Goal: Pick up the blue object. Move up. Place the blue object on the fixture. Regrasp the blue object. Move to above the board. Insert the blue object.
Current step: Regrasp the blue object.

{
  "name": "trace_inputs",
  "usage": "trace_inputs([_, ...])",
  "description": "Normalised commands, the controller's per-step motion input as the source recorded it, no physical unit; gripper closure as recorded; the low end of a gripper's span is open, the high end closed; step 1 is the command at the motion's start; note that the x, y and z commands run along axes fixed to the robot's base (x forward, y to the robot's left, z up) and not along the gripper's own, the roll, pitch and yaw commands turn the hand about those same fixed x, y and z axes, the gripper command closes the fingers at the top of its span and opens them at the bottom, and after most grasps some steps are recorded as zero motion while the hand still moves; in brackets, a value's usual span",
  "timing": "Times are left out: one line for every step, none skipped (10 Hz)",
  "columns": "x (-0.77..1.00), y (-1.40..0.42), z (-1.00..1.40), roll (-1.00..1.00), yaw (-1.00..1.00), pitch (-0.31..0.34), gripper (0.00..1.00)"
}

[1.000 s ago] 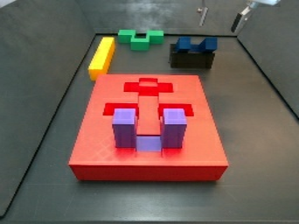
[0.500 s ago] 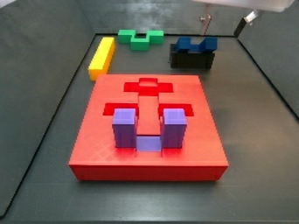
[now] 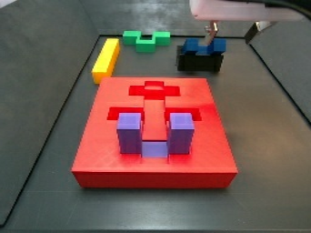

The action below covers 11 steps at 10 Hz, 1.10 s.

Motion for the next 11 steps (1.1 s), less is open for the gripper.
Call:
trace_inputs([0.14,-0.20,-0.12,0.00,0.16,0.000,0.00])
trace_inputs([0.22,-0.03,-0.07,-0.24,0.18,0.000,0.00])
trace_inputs([0.35,0.00,-0.10,-0.35,0.16,0.000,0.00])
trace_inputs([0.42,0.00,-0.21,-0.32,0.15,0.000,0.00])
trace_inputs([0.64,0.06,-0.26,-0.04,0.18,0.000,0.00])
trace_inputs([0.76,0.11,-0.25,0.17,0.28,0.117,0.00])
trace_inputs([0.77,0.15,-0.21,0.44,0.35,0.151,0.00])
trace_inputs([0.73,0.13,-0.15,0.57,0.35,0.129,0.00])
trace_inputs([0.76,0.08,-0.07,0.74,0.29,0.131,0.00])
trace_inputs([0.75,0.00,-0.09,0.86,0.23,0.140,0.00])
trace_inputs([0.68,-0.05,-0.10,0.78,0.00,0.214,0.00])
